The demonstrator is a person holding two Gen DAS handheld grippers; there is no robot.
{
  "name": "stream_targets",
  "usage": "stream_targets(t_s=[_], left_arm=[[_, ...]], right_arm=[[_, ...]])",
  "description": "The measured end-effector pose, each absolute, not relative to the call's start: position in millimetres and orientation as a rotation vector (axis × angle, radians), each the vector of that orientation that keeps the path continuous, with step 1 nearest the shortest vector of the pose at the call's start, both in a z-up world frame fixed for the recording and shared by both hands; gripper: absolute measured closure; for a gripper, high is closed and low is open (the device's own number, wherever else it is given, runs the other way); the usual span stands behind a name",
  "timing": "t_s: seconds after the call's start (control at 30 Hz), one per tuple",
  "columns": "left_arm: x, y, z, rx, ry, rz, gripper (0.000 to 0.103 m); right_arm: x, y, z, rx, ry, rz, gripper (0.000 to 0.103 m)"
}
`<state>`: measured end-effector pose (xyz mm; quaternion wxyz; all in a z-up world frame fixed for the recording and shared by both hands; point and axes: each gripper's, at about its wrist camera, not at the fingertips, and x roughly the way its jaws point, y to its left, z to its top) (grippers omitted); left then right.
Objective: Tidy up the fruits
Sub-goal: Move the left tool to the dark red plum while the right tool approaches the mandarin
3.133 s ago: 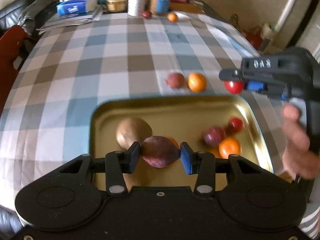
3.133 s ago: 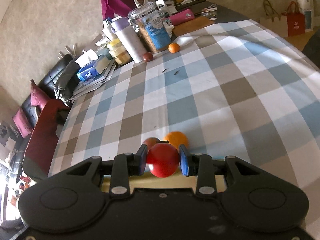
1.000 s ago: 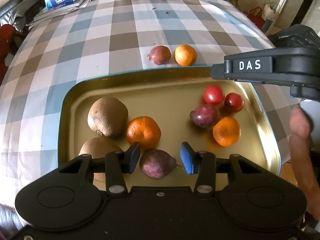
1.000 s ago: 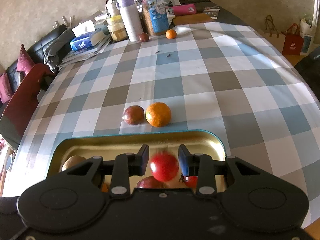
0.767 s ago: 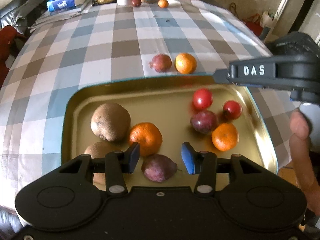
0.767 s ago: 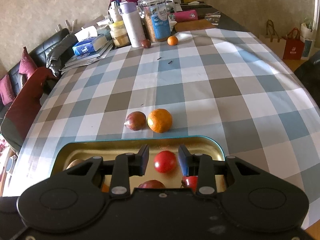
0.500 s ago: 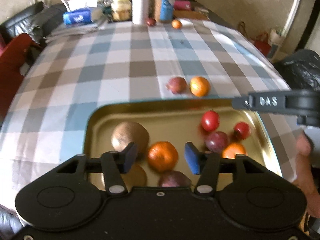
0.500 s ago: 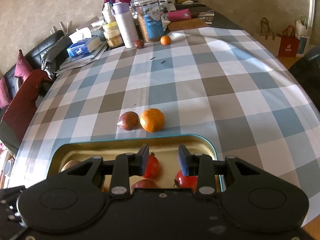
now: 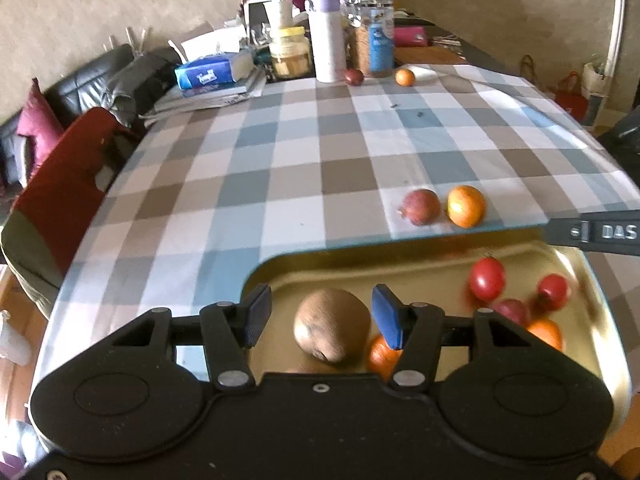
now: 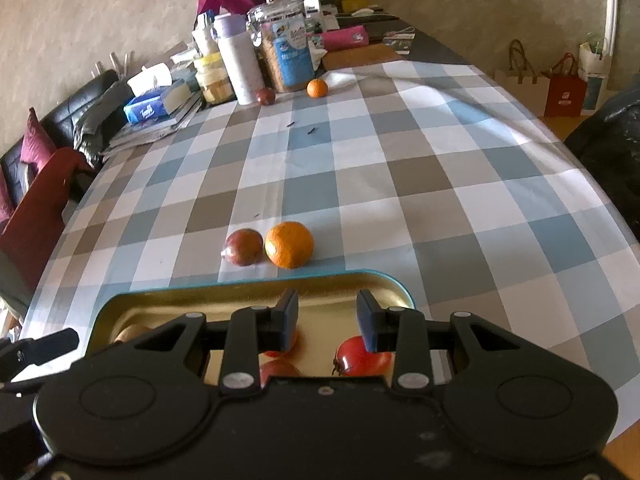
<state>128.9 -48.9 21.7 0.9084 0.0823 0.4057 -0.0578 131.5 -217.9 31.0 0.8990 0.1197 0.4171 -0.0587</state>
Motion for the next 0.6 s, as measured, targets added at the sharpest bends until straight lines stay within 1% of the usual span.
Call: stream_targets(t_s=[0.23,0.6], left_arm=[[145.5,-51.4,18.1,0.164,0.838,-0.121,0.042],[162.9,-71.1,14.0,0.226,0.801,-0.181,0.042]], right_arm=[[132.8,-223.6,32.4,0.290,0.841,-0.131,0.067],[141.0,-227.0,30.8,0.318,0.824,-0.132,0.067]])
